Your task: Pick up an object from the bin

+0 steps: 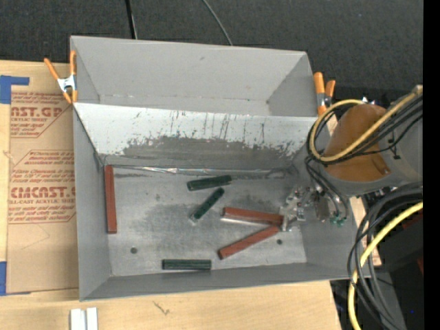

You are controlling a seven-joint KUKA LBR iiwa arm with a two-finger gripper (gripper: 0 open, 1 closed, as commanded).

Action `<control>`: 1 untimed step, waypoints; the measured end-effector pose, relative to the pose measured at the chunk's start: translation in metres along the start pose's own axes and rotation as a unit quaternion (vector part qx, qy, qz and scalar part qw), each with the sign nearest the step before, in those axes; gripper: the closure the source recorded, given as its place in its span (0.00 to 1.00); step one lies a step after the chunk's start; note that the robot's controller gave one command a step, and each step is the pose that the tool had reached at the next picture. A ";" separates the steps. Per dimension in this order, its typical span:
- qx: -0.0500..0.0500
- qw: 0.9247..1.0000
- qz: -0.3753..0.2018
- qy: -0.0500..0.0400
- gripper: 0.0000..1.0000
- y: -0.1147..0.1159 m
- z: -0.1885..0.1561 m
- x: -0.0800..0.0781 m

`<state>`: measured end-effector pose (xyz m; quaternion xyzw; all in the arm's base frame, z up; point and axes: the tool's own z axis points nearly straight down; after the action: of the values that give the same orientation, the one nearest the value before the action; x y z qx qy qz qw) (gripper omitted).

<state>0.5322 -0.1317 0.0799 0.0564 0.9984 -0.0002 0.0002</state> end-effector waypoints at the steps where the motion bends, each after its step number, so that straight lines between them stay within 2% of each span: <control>1: 0.002 0.996 -0.089 -0.004 1.00 0.013 0.002 0.006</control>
Offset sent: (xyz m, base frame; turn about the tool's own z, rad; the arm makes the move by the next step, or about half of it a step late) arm -0.0215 0.0895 -0.0099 -0.5517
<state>0.5277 -0.1181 0.0782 -0.0324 0.9995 -0.0026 0.0044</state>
